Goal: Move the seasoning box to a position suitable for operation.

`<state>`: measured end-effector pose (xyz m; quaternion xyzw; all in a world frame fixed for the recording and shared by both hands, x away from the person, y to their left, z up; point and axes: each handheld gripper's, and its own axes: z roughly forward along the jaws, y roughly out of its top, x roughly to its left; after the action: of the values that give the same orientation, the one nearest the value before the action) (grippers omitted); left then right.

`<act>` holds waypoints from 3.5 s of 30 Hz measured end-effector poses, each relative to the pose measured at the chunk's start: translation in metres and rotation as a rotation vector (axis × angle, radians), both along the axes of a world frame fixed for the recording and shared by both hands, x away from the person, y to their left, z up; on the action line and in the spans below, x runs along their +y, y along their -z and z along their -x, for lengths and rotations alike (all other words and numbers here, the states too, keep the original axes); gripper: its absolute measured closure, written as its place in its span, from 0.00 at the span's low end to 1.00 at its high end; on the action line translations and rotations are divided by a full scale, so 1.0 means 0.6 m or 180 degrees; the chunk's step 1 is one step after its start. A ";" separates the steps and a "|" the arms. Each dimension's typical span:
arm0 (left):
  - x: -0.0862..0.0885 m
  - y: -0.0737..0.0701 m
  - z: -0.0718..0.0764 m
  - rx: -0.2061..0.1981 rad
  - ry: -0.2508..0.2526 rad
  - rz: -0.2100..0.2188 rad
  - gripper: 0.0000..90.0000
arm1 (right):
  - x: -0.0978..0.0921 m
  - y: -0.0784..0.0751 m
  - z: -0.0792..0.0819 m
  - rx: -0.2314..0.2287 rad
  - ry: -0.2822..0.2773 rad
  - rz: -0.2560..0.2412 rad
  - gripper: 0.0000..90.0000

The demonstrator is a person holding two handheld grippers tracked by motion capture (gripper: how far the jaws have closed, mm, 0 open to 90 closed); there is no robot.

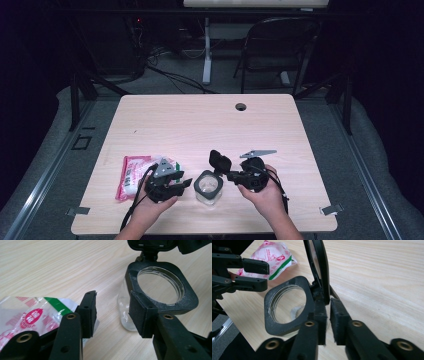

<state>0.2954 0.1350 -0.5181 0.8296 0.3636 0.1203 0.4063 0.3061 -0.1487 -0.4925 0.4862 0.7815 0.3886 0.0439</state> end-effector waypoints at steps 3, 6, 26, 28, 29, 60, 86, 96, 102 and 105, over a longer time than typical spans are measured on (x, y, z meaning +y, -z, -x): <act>-0.009 0.005 0.000 0.0025 0.0062 -0.0047 0.67 | 0.000 0.001 0.002 -0.0023 0.0016 -0.0014 0.95; -0.011 0.007 0.001 0.0023 0.0076 -0.0043 0.69 | 0.002 0.003 0.000 -0.0095 0.0026 0.0033 0.96; -0.017 0.013 0.032 0.0073 0.0115 -0.0057 0.67 | 0.022 0.011 -0.042 -0.0191 -0.0005 -0.0058 0.90; -0.010 0.011 0.032 0.0055 0.0072 -0.0037 0.67 | 0.022 0.011 -0.042 -0.0173 -0.0032 -0.0063 0.87; -0.006 0.009 0.032 0.0046 0.0034 -0.0026 0.66 | 0.022 0.011 -0.042 -0.0168 -0.0035 -0.0068 0.85; 0.126 -0.018 -0.026 0.0050 -0.0496 -0.0014 0.56 | -0.030 -0.012 -0.010 -0.0383 -0.0112 0.0055 0.53; 0.152 0.051 0.015 0.0056 -0.0567 -0.0207 0.22 | -0.032 -0.007 -0.017 -0.0275 0.0036 0.0065 0.48; 0.106 0.072 0.015 -0.0089 -0.0487 -0.0532 0.18 | -0.031 -0.006 -0.017 -0.0276 0.0068 0.0034 0.46; 0.089 0.080 0.012 -0.0284 -0.0545 -0.0788 0.18 | -0.031 -0.005 -0.017 -0.0275 0.0078 0.0052 0.46; 0.081 0.087 0.008 -0.0358 -0.0587 -0.0878 0.18 | -0.031 -0.005 -0.017 -0.0276 0.0082 0.0053 0.46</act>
<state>0.2904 0.1837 -0.5702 0.8326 0.3949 0.2520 0.2956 0.3166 -0.1672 -0.4898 0.4786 0.7757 0.4022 0.0867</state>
